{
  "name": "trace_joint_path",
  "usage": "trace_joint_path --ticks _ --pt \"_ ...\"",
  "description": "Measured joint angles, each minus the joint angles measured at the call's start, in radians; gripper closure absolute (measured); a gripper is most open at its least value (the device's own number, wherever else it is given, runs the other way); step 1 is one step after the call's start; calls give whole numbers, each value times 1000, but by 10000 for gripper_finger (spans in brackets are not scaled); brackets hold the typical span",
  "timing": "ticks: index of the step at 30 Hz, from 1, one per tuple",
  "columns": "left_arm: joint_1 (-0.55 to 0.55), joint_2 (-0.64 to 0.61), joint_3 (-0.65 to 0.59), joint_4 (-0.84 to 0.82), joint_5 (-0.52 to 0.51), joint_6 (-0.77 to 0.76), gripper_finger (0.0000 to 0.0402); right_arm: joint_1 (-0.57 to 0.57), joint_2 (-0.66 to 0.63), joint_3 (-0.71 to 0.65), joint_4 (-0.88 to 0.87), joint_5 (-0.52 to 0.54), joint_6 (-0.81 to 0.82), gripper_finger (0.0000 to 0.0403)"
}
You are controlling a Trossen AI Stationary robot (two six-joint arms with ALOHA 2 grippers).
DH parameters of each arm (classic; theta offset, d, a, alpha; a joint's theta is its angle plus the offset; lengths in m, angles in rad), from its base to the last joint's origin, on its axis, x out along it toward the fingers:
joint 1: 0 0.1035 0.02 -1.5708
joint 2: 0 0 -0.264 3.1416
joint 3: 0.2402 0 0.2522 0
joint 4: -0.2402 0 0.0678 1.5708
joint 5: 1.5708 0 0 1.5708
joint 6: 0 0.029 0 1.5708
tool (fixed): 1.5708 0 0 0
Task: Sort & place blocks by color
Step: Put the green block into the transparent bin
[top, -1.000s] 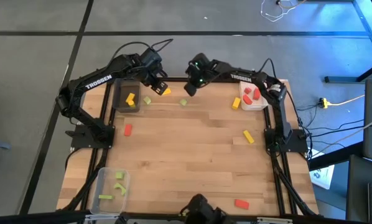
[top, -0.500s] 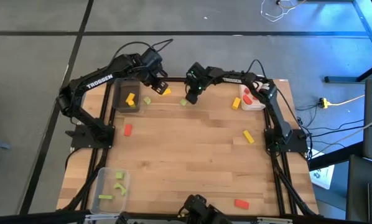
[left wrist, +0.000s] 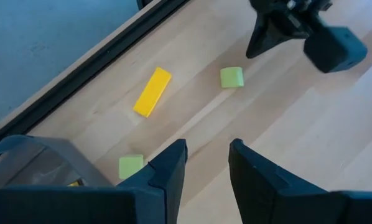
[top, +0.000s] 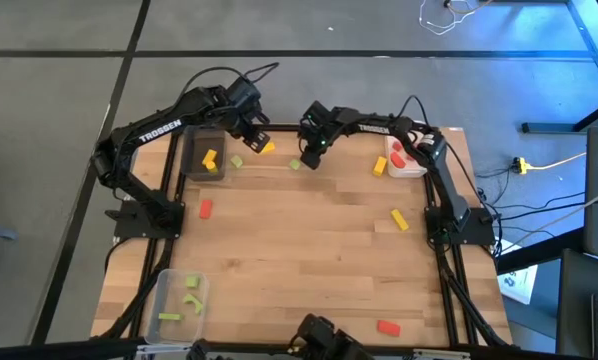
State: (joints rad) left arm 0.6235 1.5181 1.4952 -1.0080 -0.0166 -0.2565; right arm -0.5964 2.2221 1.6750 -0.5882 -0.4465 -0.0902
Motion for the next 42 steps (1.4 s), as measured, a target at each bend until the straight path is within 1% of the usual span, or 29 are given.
trace_joint_path --ticks 3,7,12,17,19,23,26,28,31,33,36,38,40,42 --pt "2 0 0 0 1 1 289 0 -17 31 -64 5 -19 403" --pt "14 0 -3 6 37 2 289 7 -20 90 -171 -1 -86 403" --pt "14 0 -37 15 37 2 289 42 -21 107 -165 -6 -153 387" --pt "14 0 -96 17 48 -3 289 69 -21 110 -122 -2 -165 348" --pt "14 0 -125 18 67 -3 289 79 -21 110 -119 29 -189 328" --pt "12 1 -171 32 96 -3 289 100 -21 110 -111 127 -230 292" --pt "9 1 -189 40 98 -3 289 107 -21 110 -97 165 -235 263" --pt "5 1 -193 46 98 -3 289 108 -21 110 -91 182 -201 246" --pt "0 1 -193 65 98 -3 289 111 -21 110 -87 214 -41 229" --pt "-2 1 -193 79 98 -3 289 111 -21 110 -87 217 48 225" --pt "-2 1 -193 101 98 -3 289 111 -17 110 -71 215 110 223" --pt "-2 1 -193 108 98 -3 288 111 -9 109 -55 181 188 223" --pt "-2 1 -193 114 98 -3 288 103 2 109 -9 114 259 223" --pt "-2 1 -193 113 98 -3 290 97 14 109 37 88 316 223"
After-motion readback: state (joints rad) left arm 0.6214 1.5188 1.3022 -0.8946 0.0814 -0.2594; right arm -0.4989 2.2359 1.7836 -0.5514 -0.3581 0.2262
